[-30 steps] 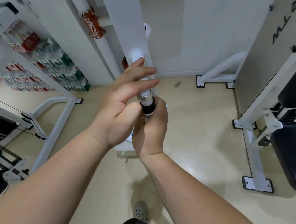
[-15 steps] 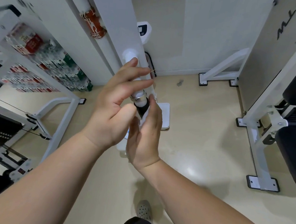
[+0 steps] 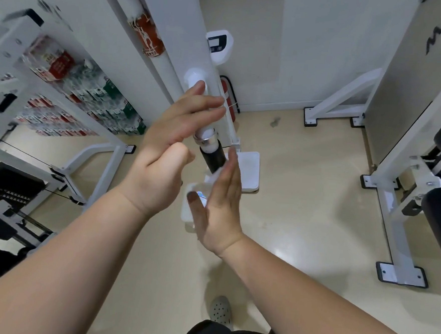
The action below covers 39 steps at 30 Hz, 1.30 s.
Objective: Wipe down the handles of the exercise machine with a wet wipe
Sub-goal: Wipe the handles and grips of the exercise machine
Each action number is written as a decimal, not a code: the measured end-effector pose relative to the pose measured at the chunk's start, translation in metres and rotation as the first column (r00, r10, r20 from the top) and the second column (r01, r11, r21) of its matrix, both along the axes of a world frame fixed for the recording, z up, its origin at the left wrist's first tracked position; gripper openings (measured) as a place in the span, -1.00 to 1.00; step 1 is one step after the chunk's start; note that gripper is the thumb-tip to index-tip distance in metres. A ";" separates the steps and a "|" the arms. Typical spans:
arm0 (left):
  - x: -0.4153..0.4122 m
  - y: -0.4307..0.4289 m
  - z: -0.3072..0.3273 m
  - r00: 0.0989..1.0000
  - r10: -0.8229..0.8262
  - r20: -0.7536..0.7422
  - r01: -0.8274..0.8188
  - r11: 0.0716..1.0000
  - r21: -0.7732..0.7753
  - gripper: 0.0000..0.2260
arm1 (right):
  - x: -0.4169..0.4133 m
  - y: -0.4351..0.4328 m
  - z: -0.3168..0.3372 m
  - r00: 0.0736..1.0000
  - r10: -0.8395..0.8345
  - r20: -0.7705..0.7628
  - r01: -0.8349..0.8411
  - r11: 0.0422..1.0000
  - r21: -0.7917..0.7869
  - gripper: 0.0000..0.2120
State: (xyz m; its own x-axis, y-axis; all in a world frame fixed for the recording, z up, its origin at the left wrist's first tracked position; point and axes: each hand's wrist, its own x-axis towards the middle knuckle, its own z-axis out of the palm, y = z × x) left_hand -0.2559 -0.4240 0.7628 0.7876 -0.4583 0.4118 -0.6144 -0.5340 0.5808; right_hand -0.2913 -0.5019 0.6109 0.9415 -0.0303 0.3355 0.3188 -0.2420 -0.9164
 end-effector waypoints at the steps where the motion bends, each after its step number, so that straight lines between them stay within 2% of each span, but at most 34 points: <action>1: -0.001 0.000 0.001 1.000 -0.004 0.000 0.004 1.000 0.004 -0.49 | -0.004 -0.003 -0.013 0.998 0.019 -0.067 -0.021 0.999 -0.025 -0.20; 4: -0.002 0.001 0.001 1.000 -0.007 -0.026 0.007 1.000 -0.005 -0.46 | -0.010 -0.001 -0.010 0.991 0.032 -0.128 -0.032 0.999 0.005 -0.12; 7: 0.000 0.001 0.000 0.999 -0.007 -0.041 0.007 1.000 -0.002 -0.44 | -0.003 0.008 0.035 1.000 -0.026 -0.004 0.026 0.998 0.065 -0.14; 10: 0.002 0.000 0.001 0.999 -0.035 -0.042 0.036 0.999 0.005 -0.45 | 0.001 0.005 0.030 0.997 -0.046 0.061 0.043 0.998 0.040 -0.17; 13: 0.005 0.001 -0.001 0.997 -0.067 -0.025 0.068 0.998 0.017 -0.47 | -0.005 -0.005 -0.003 0.996 -0.023 -0.084 0.021 0.999 -0.028 -0.17; 16: 0.012 0.005 -0.004 0.992 -0.127 0.003 0.127 0.991 0.035 -0.49 | -0.011 -0.001 0.008 0.988 -0.048 -0.146 0.049 0.999 0.002 -0.10; 19: 0.018 0.008 -0.003 0.972 -0.235 0.021 0.233 0.970 0.069 -0.43 | -0.004 0.009 0.043 0.988 -0.156 -0.013 0.157 0.986 0.055 -0.18; 22: 0.031 0.014 -0.001 0.929 -0.369 -0.014 0.369 0.928 0.052 -0.50 | 0.007 0.010 0.026 0.950 -0.296 0.096 0.293 0.955 0.047 -0.23; 26: 0.052 0.023 -0.004 0.860 -0.508 -0.051 0.510 0.860 0.037 -0.35 | 0.004 0.020 -0.018 0.891 -0.438 -0.119 0.445 0.894 0.043 -0.18; 30: 0.084 0.029 -0.008 0.737 -0.675 -0.024 0.675 0.734 0.075 -0.34 | 0.009 0.051 0.017 0.841 -0.537 -0.068 0.541 0.835 0.098 -0.23; 32: 0.082 0.035 -0.006 0.714 -0.694 -0.091 0.692 0.719 -0.063 -0.36 | 0.014 0.060 0.039 0.808 -0.585 -0.065 0.588 0.799 0.128 -0.27; 33: 0.078 0.041 -0.005 0.735 -0.675 -0.067 0.661 0.735 -0.153 -0.38 | 0.015 0.062 0.044 0.796 -0.600 -0.078 0.604 0.783 0.145 -0.27; 34: 0.070 0.049 -0.007 0.785 -0.620 0.003 0.602 0.761 -0.240 -0.42 | 0.015 0.062 0.047 0.788 -0.609 -0.087 0.615 0.774 0.152 -0.26; 36: 0.058 0.068 -0.028 0.904 -0.403 0.142 0.424 0.813 -0.400 -0.55 | 0.011 0.063 0.047 0.784 -0.618 -0.063 0.619 0.770 0.152 -0.26; 37: 0.052 0.078 -0.045 0.938 -0.323 0.125 0.343 0.817 -0.464 -0.61 | 0.008 0.063 0.047 0.787 -0.613 -0.063 0.614 0.770 0.173 -0.26; 39: 0.034 0.097 -0.076 0.944 -0.328 -0.047 0.256 0.811 -0.525 -0.70 | 0.003 0.065 0.049 0.777 -0.616 -0.132 0.628 0.744 0.228 -0.21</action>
